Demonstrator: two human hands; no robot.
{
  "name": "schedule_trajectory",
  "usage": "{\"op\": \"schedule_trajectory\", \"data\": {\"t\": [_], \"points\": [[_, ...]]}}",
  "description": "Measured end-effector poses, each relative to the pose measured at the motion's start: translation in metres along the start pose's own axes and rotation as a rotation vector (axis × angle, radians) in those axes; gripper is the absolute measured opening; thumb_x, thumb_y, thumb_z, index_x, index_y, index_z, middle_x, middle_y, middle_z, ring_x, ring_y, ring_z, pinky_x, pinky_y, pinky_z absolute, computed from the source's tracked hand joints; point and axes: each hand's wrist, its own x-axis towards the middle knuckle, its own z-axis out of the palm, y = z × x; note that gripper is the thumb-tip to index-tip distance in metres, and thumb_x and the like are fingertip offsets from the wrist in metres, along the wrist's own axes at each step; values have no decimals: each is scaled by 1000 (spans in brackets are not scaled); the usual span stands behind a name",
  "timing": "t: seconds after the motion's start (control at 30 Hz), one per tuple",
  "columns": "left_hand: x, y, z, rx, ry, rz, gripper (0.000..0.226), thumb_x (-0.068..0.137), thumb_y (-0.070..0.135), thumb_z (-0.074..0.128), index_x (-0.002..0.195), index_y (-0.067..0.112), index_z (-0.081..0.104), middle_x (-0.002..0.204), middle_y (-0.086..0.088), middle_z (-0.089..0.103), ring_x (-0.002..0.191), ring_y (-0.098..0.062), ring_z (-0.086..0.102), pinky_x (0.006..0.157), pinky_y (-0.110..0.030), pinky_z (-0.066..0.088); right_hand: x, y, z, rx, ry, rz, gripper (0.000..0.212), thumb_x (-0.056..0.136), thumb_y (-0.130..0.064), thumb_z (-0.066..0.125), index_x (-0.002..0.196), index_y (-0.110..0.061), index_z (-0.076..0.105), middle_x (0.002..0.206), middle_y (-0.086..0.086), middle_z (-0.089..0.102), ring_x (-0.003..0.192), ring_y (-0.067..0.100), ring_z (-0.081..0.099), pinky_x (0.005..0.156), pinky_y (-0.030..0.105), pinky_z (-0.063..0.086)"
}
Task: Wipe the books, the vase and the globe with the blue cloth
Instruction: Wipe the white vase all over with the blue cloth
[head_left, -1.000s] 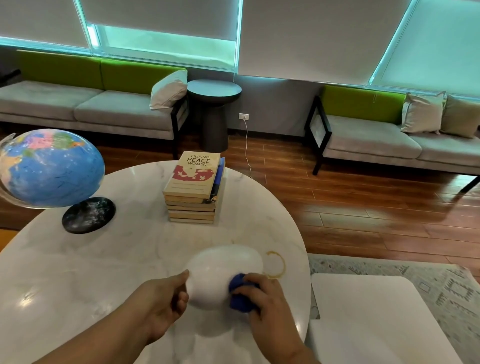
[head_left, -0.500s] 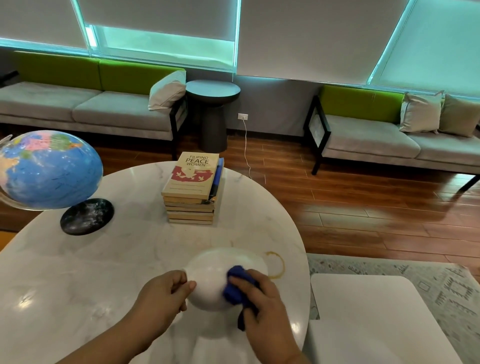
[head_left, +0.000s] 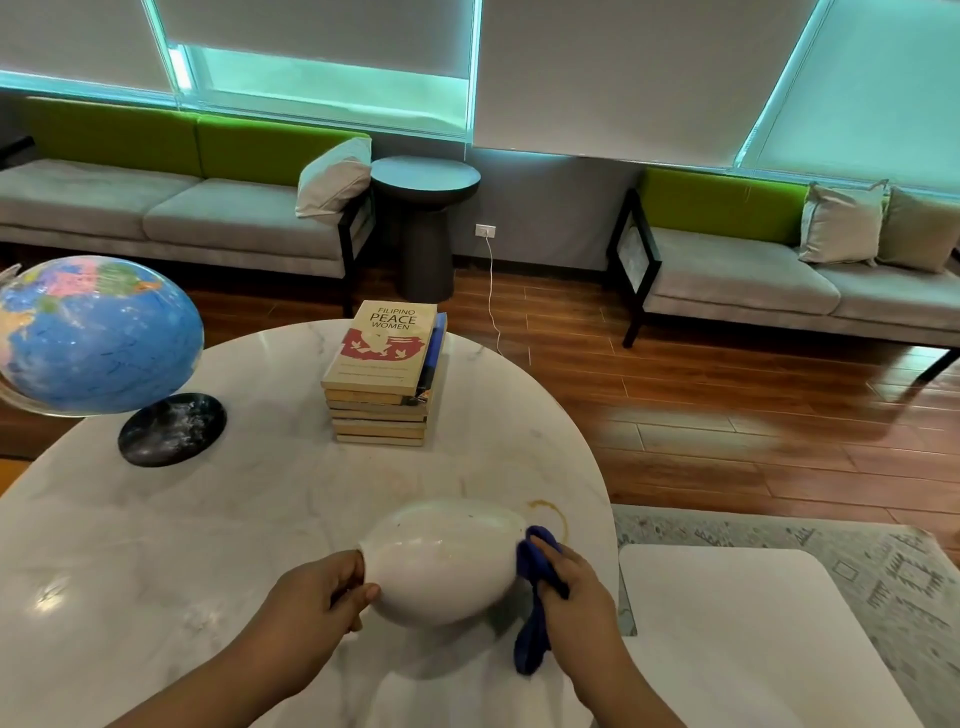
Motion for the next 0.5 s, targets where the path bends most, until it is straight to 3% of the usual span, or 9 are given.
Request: {"op": "schedule_trajectory", "data": {"t": [0.1, 0.17, 0.23, 0.33, 0.4, 0.5], "points": [[1, -1, 0, 19, 22, 4, 16, 92, 13, 59, 77, 18, 60, 64, -3, 64, 60, -2, 62, 60, -14, 48, -7, -14, 8, 16, -62, -119, 59, 89, 6, 52, 107, -50, 58, 123, -31, 45, 111, -9, 47, 97, -1, 23], [0, 0, 0, 38, 20, 10, 14, 93, 15, 58, 80, 19, 60, 66, -3, 64, 62, -1, 62, 61, -14, 48, -7, -17, 9, 5, -85, -159, 65, 86, 11, 52, 106, -50, 59, 123, -33, 45, 112, -15, 45, 97, -4, 22], [0, 0, 0, 44, 15, 17, 14, 94, 15, 57, 81, 22, 59, 66, -2, 64, 64, 1, 62, 60, -12, 47, 2, -11, 3, -28, -66, -120, 60, 88, 7, 50, 110, -48, 59, 125, -27, 49, 113, -8, 46, 101, 3, 26], [0, -3, 0, 43, 13, 22, 14, 93, 16, 57, 82, 24, 59, 68, 1, 64, 64, 1, 62, 66, -19, 52, 12, -4, -5, -79, -25, 11, 52, 91, 0, 46, 127, -37, 55, 133, -10, 51, 119, 14, 48, 108, 25, 34], [1, -4, 0, 52, 11, 17, 10, 94, 18, 58, 84, 20, 60, 69, 1, 64, 65, 1, 61, 71, -26, 55, 9, -7, -1, -89, -38, -48, 53, 92, 0, 46, 128, -38, 53, 131, -19, 46, 120, 8, 46, 108, 18, 29], [3, -5, 0, 60, 10, 22, 16, 94, 19, 57, 79, 17, 56, 70, 0, 64, 66, 1, 62, 68, -23, 53, -2, -17, 8, -57, -85, -188, 56, 91, 3, 51, 115, -48, 56, 125, -35, 42, 116, -11, 43, 101, 0, 21]]}}
